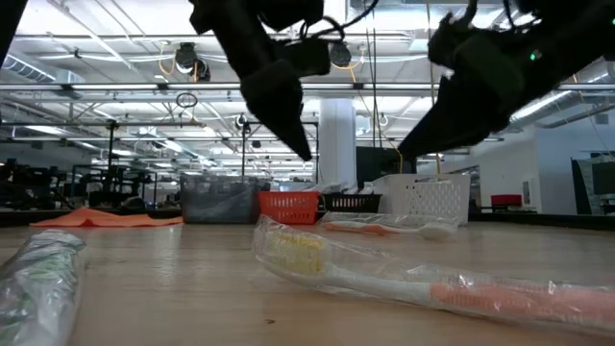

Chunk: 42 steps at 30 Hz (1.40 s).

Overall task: Pick & Place Toothbrushes
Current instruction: Put the orange toothbrush into the black bin

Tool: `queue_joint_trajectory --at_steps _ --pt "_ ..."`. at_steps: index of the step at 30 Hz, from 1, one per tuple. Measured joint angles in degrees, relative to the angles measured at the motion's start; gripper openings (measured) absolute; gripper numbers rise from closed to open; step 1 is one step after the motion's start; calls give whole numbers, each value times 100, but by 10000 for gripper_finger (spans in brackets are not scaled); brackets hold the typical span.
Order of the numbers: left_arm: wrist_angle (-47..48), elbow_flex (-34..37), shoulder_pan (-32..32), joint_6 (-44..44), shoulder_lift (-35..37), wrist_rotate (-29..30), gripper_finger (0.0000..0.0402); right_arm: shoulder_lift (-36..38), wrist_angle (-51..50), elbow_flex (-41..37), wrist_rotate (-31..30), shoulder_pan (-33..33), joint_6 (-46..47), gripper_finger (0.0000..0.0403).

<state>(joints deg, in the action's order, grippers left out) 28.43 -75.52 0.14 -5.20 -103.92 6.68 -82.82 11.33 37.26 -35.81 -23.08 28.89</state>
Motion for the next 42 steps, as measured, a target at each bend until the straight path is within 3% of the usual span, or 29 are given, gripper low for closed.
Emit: queue_joint_trajectory --at_steps 5,11,24,28,33,42 --pt "-280 480 11 316 0 26 184 -417 2 0 40 172 249 164" --pt "-669 801 0 493 0 19 184 -758 -48 0 583 441 542 164" --pt "-1109 858 -2 572 -2 17 184 -1452 196 4 866 718 837 161" --pt "-1176 858 -2 573 -2 17 184 -1463 194 7 962 775 940 121" --pt "-1203 858 -2 571 -2 17 184 -1470 178 7 947 781 914 19" --pt "-1203 858 -2 688 -2 36 184 -1182 162 -7 791 770 834 3"
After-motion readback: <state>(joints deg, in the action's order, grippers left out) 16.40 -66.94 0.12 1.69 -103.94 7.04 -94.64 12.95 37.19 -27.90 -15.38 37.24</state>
